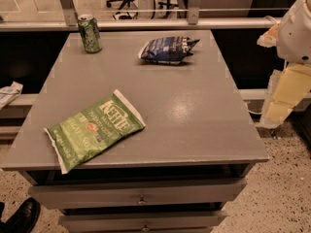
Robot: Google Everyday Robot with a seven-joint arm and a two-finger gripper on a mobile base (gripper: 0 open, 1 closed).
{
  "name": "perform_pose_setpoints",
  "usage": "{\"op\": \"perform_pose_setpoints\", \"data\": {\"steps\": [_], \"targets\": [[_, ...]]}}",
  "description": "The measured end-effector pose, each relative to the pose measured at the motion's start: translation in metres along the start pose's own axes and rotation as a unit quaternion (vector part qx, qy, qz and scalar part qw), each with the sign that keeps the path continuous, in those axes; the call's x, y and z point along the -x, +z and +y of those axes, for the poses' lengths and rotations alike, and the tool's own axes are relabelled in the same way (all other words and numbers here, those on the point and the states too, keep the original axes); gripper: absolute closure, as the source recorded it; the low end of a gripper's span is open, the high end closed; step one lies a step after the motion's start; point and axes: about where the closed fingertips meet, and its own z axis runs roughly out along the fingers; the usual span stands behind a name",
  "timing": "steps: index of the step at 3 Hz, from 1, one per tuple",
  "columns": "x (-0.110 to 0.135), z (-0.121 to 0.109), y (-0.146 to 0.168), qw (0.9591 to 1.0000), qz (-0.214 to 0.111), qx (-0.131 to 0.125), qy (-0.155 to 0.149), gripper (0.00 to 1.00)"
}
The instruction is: Move blue chip bag near green jalapeno chip bag
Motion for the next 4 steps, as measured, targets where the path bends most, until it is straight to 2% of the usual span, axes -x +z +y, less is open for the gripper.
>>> {"op": "perform_pose_setpoints", "data": {"steps": [2, 3, 4], "targets": [[-0.002, -0.002, -0.005, 0.9999, -0.008, -0.008, 0.004, 0.00], [0.006, -0.018, -0.001, 0.9989, -0.039, -0.026, 0.004, 0.00], [0.042, -0.067, 0.021, 0.9893, -0.131, -0.065, 0.002, 0.00]]}}
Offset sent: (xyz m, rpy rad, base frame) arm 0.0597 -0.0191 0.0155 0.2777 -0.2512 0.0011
